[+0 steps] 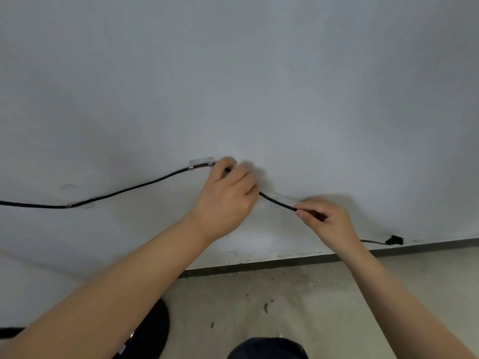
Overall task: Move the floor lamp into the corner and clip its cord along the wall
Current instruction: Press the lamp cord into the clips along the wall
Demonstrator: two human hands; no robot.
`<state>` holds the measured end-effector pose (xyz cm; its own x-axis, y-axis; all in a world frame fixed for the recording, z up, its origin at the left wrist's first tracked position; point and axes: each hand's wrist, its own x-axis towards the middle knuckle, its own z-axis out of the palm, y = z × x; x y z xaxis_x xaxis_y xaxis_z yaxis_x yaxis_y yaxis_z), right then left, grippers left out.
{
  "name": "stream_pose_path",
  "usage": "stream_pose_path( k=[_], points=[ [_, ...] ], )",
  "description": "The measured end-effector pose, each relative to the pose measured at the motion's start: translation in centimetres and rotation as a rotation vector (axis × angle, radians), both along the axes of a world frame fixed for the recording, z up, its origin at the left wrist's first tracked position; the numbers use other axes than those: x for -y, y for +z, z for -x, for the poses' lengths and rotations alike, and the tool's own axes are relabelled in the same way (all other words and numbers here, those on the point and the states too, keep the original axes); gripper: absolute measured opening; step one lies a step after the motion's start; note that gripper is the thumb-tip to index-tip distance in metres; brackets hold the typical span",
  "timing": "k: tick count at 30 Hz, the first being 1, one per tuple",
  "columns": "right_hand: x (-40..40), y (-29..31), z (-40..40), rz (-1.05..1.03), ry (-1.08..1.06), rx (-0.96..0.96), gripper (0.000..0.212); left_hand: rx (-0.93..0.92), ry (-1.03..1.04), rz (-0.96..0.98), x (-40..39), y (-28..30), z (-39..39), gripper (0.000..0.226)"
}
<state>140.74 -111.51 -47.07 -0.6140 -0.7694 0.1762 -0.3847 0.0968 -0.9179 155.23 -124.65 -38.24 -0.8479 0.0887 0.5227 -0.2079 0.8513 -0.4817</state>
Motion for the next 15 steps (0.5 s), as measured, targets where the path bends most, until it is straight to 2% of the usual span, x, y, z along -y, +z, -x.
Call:
stream_pose_path(
  k=[2,5,9,15],
  points=[
    [-0.1,-0.8,0.1,-0.024,-0.003,-0.003,0.008,0.062,-0.043,0.007,-0.3,-1.0,1.0,0.053],
    [-0.2,-2.0,0.3,-0.049,-0.034,-0.018,0.006,0.129,-0.107,-0.002,0.1,-2.1,1.6,0.042],
    [0.3,-2.9,0.0,0.005,-0.087,-0.109,0.007,0.044,-0.152,0.013,1.0,-3.5,1.9,0.049],
    [1.0,-4.1,-1.2,0.041,-0.164,-0.221,0.006,-0.004,-0.199,0.04,1.5,-4.2,2.5,0.025]
  ],
)
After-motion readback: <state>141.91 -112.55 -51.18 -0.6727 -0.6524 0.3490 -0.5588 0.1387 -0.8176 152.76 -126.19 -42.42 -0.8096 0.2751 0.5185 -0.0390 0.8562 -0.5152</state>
